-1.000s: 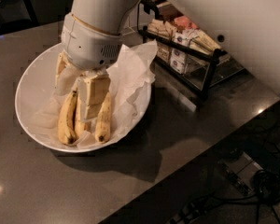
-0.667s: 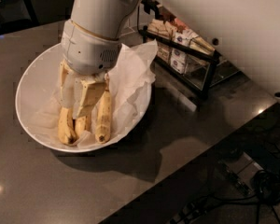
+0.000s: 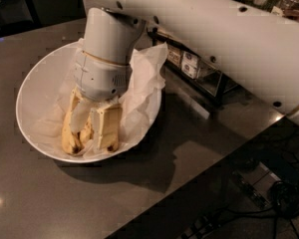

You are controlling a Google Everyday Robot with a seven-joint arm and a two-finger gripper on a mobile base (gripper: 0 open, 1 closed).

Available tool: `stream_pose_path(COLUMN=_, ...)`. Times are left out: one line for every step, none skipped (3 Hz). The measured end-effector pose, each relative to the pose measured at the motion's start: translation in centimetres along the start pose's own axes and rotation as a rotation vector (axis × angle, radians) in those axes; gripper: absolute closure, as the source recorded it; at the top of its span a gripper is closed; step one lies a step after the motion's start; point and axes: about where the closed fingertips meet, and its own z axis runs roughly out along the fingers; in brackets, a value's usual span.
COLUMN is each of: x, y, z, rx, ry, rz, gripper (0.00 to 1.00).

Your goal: Pick banana from white bowl

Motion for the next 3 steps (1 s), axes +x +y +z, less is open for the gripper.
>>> stream_pose_path(x=0.8, y=0.5, z=0.4, rx=-0.045, ry=0.034, rz=0.026, gripper=0.41)
stream_pose_path(x=1.2, y=-1.2, z=-0.9, rx=-0.017, ry=0.114, rz=0.044, gripper=0.39)
stream_pose_path(x=0.9, y=-3.9, z=-3.6, rx=0.059, ry=0.207, rz=0.052, gripper=0.42)
